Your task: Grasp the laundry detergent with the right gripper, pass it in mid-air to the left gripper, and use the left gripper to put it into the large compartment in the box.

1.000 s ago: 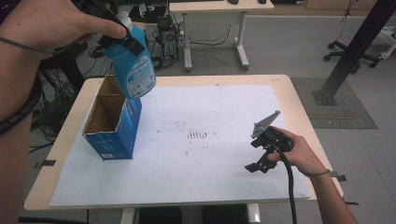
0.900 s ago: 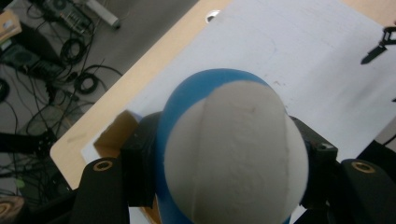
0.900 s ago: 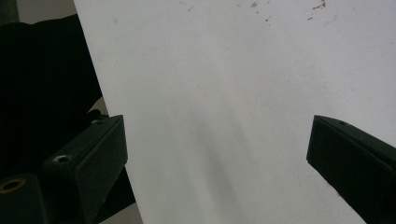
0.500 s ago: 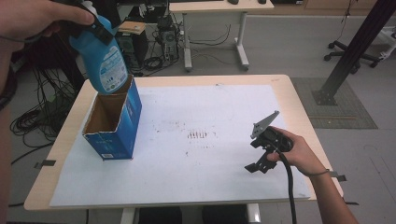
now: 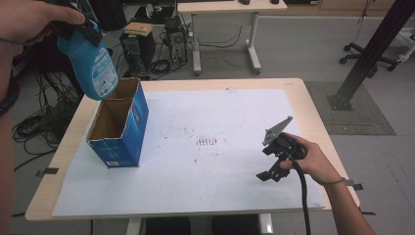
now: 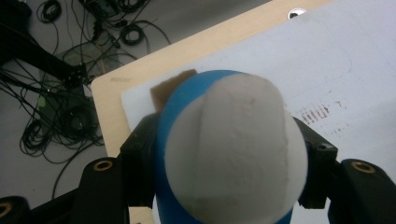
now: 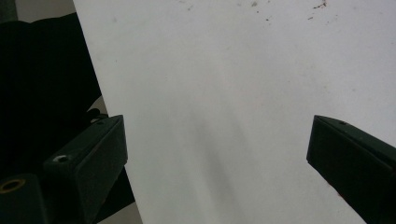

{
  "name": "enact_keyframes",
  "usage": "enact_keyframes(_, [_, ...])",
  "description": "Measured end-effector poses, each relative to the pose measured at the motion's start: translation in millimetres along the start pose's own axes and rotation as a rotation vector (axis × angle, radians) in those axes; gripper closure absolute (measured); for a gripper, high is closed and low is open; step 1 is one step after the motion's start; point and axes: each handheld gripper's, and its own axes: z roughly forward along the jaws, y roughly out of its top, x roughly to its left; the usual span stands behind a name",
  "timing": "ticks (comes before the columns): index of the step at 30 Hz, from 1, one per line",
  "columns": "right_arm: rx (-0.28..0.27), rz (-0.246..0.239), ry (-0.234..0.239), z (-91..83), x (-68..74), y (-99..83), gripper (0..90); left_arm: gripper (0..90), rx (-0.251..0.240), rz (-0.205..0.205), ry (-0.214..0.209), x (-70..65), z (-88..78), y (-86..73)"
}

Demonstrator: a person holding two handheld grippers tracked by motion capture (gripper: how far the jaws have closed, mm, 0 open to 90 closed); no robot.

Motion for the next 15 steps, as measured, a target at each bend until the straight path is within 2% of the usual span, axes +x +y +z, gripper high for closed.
enact_keyframes(6, [0.000,0.005,-0.002,0.5,-0.7,-1.4,5.1,38.1,0.009,-0.036,-0.012,7.3,13.2,-4.2])
enact_keyframes(7, [-0.001,0.005,-0.005,0.9,-1.0,-1.9,5.1,38.1,0.021,-0.052,-0.021,11.5,22.2,-7.3])
enact_keyframes(15, [-0.004,0.004,-0.002,1.6,-0.8,-2.4,5.0,38.1,0.034,-0.066,-0.013,15.1,32.8,-11.5])
